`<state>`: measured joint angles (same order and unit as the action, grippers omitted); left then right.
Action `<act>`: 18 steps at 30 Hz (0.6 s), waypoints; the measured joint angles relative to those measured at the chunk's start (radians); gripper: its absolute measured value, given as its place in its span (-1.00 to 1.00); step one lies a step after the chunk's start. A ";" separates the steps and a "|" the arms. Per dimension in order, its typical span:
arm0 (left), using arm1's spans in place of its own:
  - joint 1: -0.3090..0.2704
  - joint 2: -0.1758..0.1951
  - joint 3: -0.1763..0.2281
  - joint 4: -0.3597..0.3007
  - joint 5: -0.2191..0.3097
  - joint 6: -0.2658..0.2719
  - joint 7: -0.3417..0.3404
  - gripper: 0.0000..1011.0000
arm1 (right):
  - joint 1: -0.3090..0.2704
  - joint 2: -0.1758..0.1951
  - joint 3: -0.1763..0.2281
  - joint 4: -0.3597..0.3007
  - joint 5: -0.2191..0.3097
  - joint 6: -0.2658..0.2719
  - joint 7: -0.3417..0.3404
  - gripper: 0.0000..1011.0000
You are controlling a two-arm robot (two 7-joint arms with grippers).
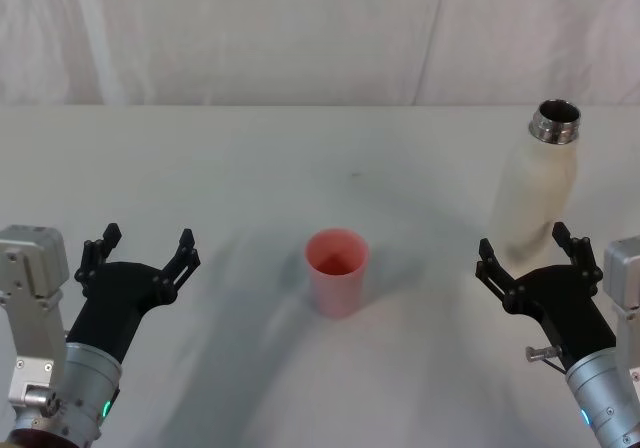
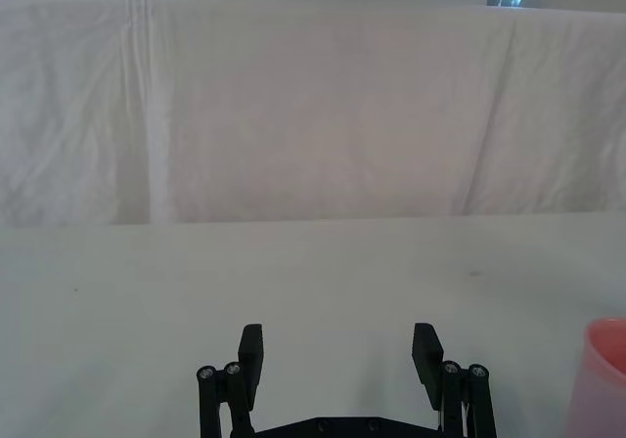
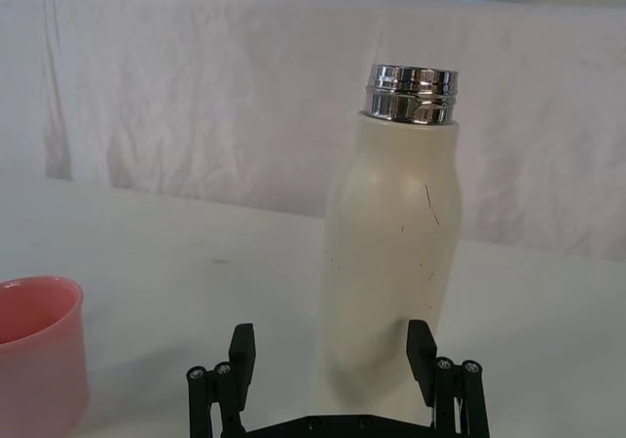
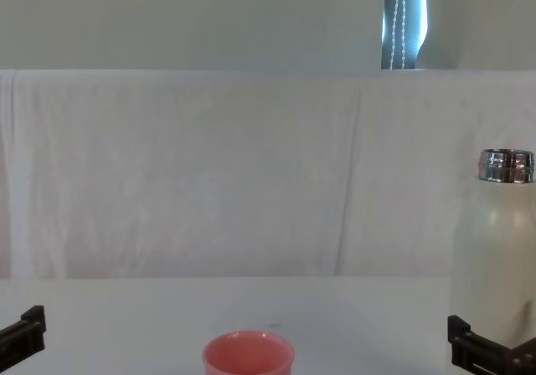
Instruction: Grasp the thermos with one hand and pour water into the cup lid.
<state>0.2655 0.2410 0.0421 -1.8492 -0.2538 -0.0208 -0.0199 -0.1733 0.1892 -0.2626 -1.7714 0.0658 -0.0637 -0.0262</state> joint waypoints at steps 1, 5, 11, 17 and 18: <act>0.000 0.000 0.000 0.000 0.000 0.000 0.000 0.98 | 0.000 0.000 0.000 0.000 0.000 0.000 0.000 0.98; 0.000 0.000 0.000 0.000 0.000 0.000 0.000 0.98 | 0.000 0.000 0.000 0.000 0.000 0.000 0.000 0.98; 0.000 0.000 0.000 0.000 0.000 0.000 0.000 0.98 | 0.000 0.000 0.000 0.000 0.000 0.000 0.000 0.98; 0.000 0.000 0.000 0.000 0.000 0.000 0.000 0.98 | 0.000 0.000 0.000 0.000 0.000 0.000 0.000 0.98; 0.000 0.000 0.000 0.000 0.000 0.000 0.000 0.98 | 0.000 0.000 0.000 0.000 0.000 0.000 0.000 0.98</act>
<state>0.2655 0.2410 0.0421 -1.8492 -0.2538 -0.0207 -0.0199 -0.1733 0.1892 -0.2626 -1.7714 0.0659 -0.0637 -0.0261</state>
